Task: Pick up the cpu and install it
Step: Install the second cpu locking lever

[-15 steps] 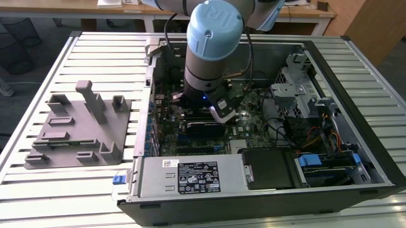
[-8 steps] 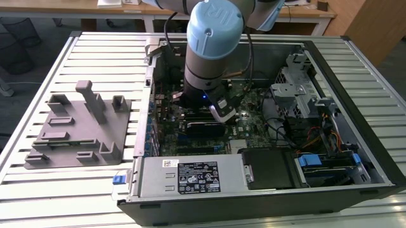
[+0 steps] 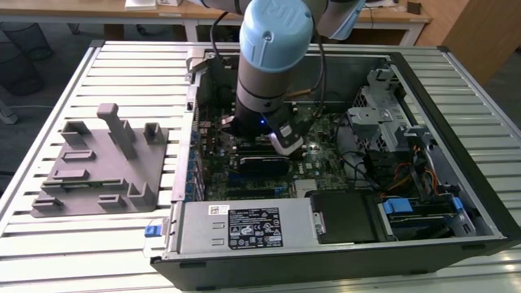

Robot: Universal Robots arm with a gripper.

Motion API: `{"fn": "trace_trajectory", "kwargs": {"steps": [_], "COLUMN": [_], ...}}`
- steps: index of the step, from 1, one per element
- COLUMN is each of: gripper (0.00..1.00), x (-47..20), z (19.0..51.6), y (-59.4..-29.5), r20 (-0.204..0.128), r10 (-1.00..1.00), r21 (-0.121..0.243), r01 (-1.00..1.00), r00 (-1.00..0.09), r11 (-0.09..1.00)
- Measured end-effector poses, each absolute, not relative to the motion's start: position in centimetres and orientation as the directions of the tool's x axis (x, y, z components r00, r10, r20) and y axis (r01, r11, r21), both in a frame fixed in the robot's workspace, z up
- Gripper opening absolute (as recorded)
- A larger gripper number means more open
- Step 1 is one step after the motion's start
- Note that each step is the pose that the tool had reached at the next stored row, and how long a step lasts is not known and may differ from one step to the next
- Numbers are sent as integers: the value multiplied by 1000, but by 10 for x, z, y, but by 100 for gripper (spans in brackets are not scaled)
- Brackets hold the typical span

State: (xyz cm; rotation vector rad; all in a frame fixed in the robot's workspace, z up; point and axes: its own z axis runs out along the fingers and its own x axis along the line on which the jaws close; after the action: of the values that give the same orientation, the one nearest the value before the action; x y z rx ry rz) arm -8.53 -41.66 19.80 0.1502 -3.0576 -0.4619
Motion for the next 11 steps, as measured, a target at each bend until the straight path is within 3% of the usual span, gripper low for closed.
{"fn": "trace_trajectory", "kwargs": {"steps": [11], "gripper": [11], "x": [-85], "z": [210], "y": [-417], "r20": [30], "r10": [-103], "r21": [301], "r01": [-89], "r00": [-994], "r11": [949]}}
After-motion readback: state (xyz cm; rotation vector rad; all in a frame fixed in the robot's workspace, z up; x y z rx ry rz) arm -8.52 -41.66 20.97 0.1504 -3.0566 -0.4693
